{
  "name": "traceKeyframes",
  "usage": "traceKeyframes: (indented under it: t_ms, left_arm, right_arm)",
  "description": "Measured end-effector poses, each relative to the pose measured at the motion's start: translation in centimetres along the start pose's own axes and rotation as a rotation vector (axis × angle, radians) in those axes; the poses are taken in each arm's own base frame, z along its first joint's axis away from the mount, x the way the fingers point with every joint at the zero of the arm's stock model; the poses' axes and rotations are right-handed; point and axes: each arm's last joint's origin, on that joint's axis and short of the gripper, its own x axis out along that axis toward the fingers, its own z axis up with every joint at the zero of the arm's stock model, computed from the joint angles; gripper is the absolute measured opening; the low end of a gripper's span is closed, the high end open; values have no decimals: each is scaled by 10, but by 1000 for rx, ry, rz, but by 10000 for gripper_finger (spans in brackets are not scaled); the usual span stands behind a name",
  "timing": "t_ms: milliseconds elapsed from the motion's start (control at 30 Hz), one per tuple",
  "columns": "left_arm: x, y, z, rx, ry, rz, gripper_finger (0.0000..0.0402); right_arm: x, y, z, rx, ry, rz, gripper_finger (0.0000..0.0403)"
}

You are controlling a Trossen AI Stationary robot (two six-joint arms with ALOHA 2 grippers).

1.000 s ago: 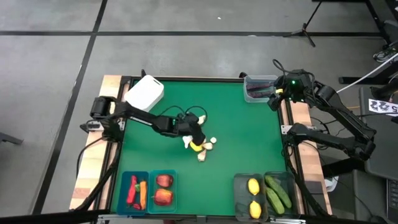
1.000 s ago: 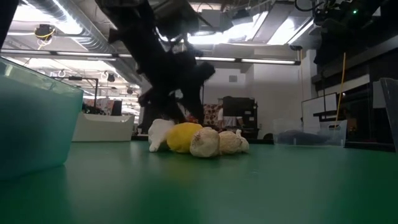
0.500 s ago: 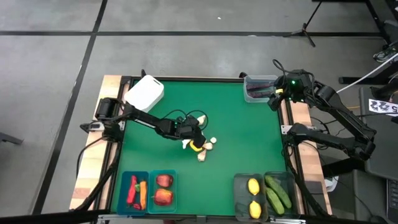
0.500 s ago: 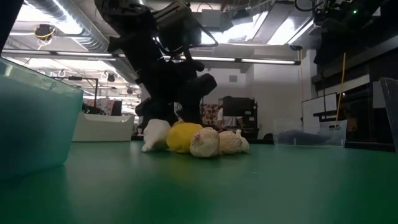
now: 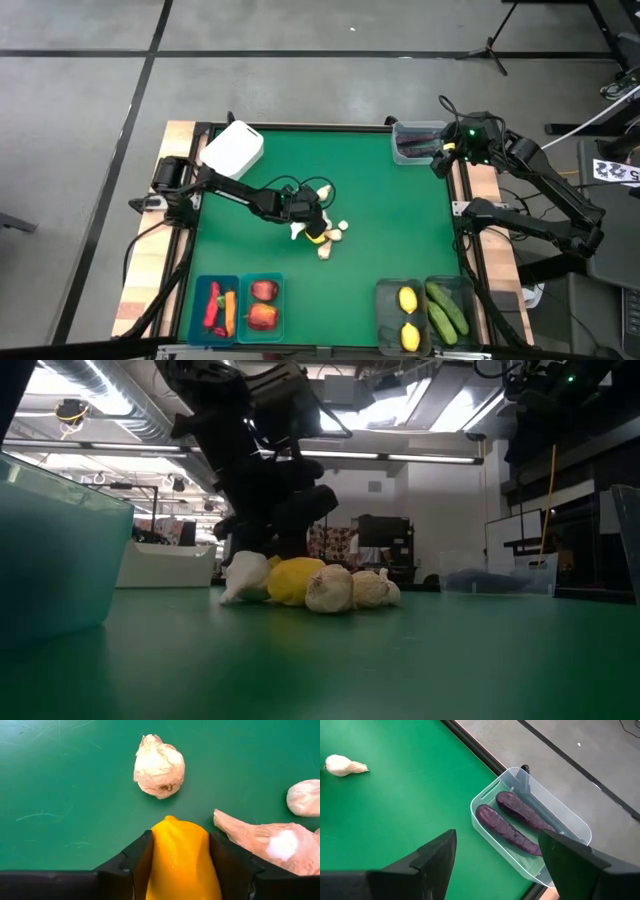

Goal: Sort produce into baskets
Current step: Put the lemon into the left black bin

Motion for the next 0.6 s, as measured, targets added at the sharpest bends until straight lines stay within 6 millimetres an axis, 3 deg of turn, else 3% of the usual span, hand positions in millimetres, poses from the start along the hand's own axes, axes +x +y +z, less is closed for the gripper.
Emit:
traceKeyframes:
  t_ms: [433,600]
  left_arm:
    - [-19,-19,35,84,-30,-42,156]
    - [-37,-36,54,94,-113,-111,155]
  right_arm:
    - [0,0,-2,-2,19,2,282]
    - [0,0,-2,-2,23,3,282]
